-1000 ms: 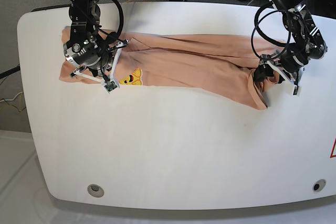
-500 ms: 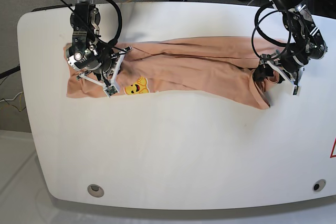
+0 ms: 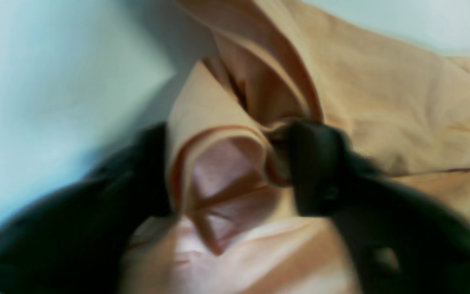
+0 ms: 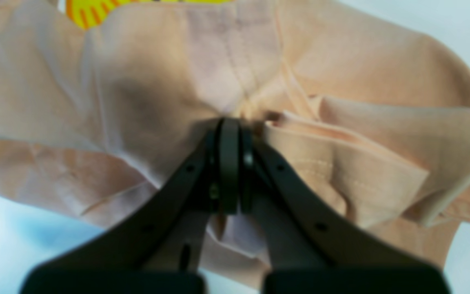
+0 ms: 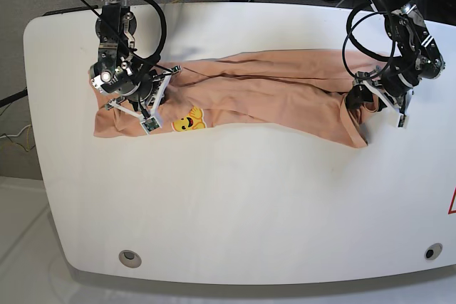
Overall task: Fold the T-shirt properly
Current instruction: 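Carry the hem end with the left gripper toward the right gripper, then lower the folded hem end onto the shirt and open the left gripper, then move the left gripper back over the bundle and grasp the folded edge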
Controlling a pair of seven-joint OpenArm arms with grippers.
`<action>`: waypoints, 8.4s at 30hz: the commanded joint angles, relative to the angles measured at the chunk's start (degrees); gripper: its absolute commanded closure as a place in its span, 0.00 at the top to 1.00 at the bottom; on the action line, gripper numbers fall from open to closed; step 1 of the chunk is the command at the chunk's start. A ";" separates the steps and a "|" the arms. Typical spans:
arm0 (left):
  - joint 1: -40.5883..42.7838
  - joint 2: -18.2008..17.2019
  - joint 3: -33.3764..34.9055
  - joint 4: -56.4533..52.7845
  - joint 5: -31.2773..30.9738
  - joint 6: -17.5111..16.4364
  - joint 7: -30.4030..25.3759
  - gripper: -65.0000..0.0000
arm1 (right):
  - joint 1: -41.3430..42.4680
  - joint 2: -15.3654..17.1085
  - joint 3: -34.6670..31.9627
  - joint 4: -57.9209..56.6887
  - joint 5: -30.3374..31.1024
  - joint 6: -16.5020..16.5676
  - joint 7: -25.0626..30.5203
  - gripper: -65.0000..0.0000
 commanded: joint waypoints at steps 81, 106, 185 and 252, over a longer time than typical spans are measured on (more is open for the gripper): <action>1.40 16.68 37.67 23.38 4.78 1.01 4.59 0.02 | -1.12 -0.41 -0.44 -2.02 -0.92 0.88 -5.85 0.00; 3.42 15.29 43.56 23.20 4.95 7.04 -5.25 0.06 | -1.04 -0.41 -0.44 -2.11 -0.92 0.88 -5.67 0.00; 9.66 4.83 31.61 23.47 0.03 15.65 -9.21 0.04 | -0.51 -0.33 -0.44 -2.38 -1.10 0.88 -5.59 0.00; 1.22 3.86 66.95 24.61 -0.23 32.44 -10.97 0.04 | -1.21 -0.41 -0.44 -2.20 -0.83 0.88 -5.76 0.00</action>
